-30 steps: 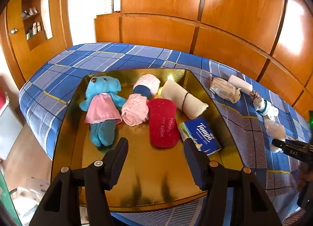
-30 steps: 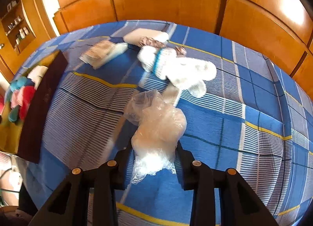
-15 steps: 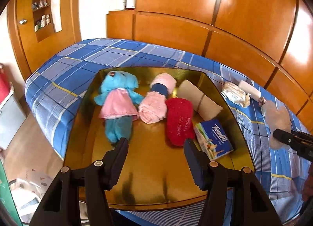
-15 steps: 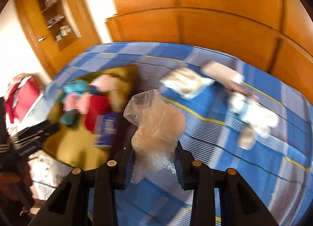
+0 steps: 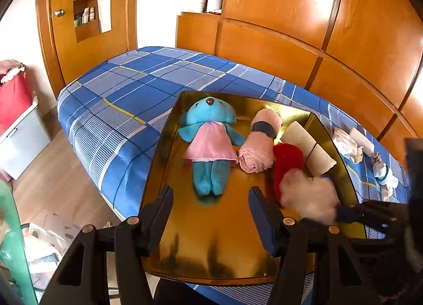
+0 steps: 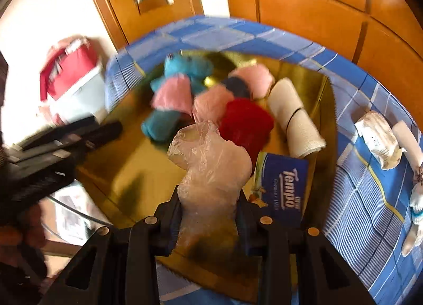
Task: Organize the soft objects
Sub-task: 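Carry the clear plastic bag into the gold tray and open the right tool, then move both tools back toward the remaining items on the bed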
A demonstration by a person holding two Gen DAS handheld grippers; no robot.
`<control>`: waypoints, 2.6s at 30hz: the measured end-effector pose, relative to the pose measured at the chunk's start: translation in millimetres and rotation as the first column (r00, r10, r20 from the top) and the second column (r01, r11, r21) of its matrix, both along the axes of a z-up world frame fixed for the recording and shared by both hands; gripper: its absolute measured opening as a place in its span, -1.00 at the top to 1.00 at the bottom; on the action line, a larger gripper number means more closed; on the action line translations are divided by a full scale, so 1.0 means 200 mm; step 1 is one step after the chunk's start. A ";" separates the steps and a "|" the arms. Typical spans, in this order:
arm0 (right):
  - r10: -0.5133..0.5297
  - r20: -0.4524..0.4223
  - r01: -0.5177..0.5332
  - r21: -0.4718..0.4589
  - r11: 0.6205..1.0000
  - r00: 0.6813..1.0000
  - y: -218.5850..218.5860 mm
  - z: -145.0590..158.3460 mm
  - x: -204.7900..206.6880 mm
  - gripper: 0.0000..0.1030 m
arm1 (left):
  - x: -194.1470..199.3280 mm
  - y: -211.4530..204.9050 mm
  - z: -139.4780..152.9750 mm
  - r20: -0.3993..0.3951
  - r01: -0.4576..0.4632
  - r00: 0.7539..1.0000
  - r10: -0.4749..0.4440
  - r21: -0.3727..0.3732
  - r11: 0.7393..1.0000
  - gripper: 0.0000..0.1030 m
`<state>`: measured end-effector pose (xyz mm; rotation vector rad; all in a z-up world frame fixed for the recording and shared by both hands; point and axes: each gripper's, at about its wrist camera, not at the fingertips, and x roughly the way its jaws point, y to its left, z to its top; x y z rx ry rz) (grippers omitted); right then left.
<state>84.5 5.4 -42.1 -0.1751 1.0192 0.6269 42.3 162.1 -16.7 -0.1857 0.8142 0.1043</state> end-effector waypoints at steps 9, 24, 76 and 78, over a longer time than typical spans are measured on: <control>-0.035 -0.007 0.034 -0.058 0.998 0.999 -0.04 -0.09 0.02 0.28 | 0.01 -0.04 -0.02 -0.008 0.027 1.000 -0.027 0.001 1.000 -0.16; -0.045 0.015 0.045 -0.035 0.998 0.999 -0.03 -0.08 -0.02 0.17 | 0.00 -0.09 -0.02 -0.012 0.050 0.999 -0.050 0.025 0.998 -0.16; -0.302 0.164 0.290 0.092 0.953 0.939 -0.76 0.18 -0.10 -0.34 | 0.00 -0.32 0.08 0.021 0.141 0.989 -0.145 0.119 0.983 -0.16; -0.334 0.166 0.323 0.088 0.942 0.928 -0.84 0.18 -0.10 -0.34 | 0.00 -0.35 0.09 0.023 0.155 0.987 -0.159 0.124 0.980 -0.16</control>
